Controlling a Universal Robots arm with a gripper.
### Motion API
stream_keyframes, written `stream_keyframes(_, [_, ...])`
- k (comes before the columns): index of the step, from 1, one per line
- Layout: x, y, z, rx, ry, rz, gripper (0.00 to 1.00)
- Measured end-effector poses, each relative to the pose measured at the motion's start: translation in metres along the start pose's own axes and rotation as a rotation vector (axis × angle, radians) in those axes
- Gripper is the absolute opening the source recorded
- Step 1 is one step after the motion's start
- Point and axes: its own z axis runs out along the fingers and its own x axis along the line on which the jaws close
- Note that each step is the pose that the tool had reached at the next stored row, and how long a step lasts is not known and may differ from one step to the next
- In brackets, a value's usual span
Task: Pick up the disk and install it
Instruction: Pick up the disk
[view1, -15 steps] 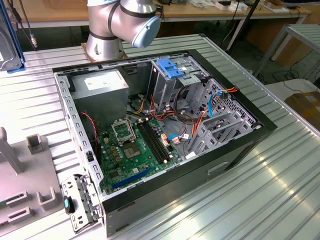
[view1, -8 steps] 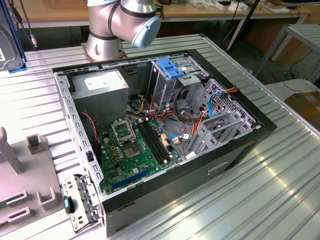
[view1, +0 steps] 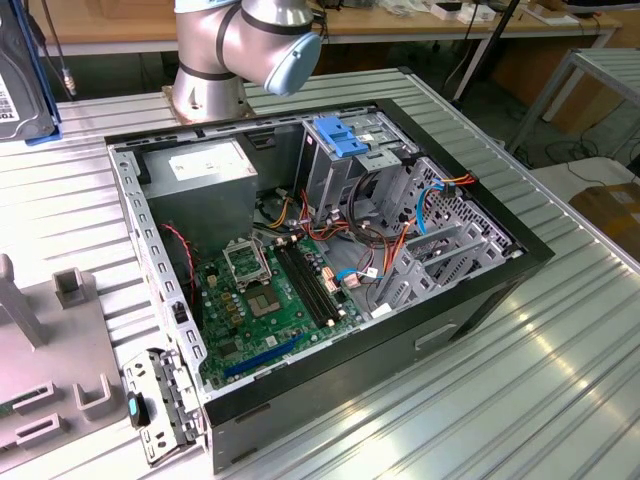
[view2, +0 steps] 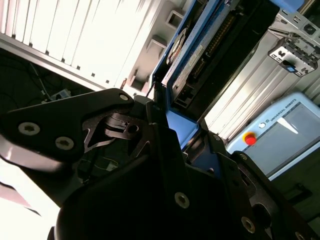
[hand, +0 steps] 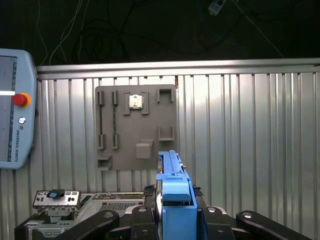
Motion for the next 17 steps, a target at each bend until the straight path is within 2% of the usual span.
stream_keyframes(17, [-0.0002,-0.0089,0.0003,0.0002,0.0000,0.000,0.37])
